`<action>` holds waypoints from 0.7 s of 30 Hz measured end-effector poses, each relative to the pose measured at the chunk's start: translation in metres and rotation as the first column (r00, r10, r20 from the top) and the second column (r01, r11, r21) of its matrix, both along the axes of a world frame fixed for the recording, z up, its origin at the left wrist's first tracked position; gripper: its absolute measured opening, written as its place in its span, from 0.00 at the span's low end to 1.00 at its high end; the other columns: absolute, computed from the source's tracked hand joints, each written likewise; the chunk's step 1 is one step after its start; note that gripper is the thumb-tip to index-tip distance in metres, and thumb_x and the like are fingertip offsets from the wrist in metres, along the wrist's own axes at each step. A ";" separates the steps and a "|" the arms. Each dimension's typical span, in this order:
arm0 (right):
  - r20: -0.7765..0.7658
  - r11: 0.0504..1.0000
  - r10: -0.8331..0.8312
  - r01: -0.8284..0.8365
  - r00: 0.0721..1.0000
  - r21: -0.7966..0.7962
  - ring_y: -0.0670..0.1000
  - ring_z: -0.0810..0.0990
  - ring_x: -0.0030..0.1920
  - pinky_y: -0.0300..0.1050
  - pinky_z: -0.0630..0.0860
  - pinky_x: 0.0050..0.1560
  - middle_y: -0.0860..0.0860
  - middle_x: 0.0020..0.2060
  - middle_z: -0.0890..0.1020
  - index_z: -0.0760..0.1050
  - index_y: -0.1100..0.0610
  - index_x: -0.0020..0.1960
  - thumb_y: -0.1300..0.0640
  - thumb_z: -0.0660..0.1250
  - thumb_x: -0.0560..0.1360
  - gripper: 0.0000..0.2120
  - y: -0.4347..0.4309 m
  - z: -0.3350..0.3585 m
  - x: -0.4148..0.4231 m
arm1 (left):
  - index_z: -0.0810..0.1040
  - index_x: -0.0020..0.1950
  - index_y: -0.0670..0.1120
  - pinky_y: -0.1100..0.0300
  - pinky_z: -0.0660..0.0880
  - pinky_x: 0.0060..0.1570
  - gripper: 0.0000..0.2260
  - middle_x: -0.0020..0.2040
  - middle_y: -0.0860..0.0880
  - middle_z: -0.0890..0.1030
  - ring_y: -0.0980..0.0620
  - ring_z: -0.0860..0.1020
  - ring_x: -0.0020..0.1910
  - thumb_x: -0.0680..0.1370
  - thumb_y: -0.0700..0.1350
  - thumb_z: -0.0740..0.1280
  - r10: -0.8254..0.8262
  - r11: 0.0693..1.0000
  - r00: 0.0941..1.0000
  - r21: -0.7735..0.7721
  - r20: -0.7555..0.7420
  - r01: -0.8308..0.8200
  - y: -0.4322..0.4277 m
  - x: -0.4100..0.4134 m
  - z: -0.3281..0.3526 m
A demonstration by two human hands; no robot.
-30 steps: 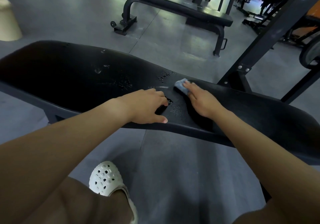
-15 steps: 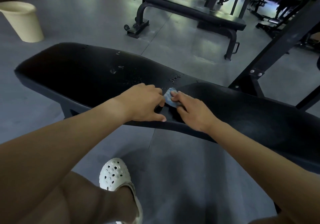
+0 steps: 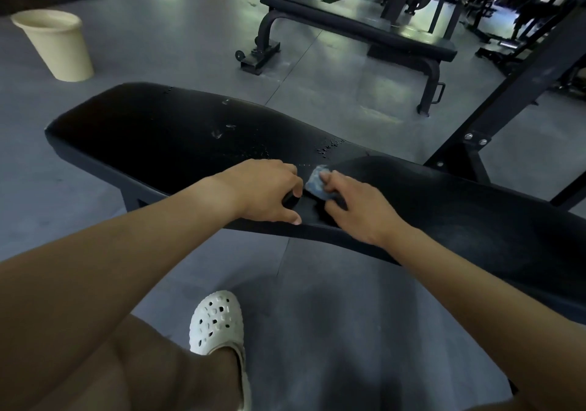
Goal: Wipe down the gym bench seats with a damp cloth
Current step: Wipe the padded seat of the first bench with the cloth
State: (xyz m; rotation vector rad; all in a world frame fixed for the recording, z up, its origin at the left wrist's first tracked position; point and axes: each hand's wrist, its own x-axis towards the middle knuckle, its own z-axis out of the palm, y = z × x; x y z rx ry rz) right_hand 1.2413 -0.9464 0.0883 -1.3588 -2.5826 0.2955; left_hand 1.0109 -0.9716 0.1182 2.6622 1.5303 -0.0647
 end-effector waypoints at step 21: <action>-0.007 0.923 -0.385 0.384 0.923 -0.030 0.63 0.69 0.73 0.60 0.68 0.70 0.56 0.75 0.70 0.68 0.53 0.72 0.52 0.53 0.85 0.17 0.092 -0.020 0.035 | 0.80 0.58 0.53 0.54 0.77 0.48 0.26 0.51 0.56 0.74 0.53 0.76 0.50 0.73 0.72 0.68 0.043 0.999 0.996 0.003 0.076 -0.043 0.019 0.009 0.000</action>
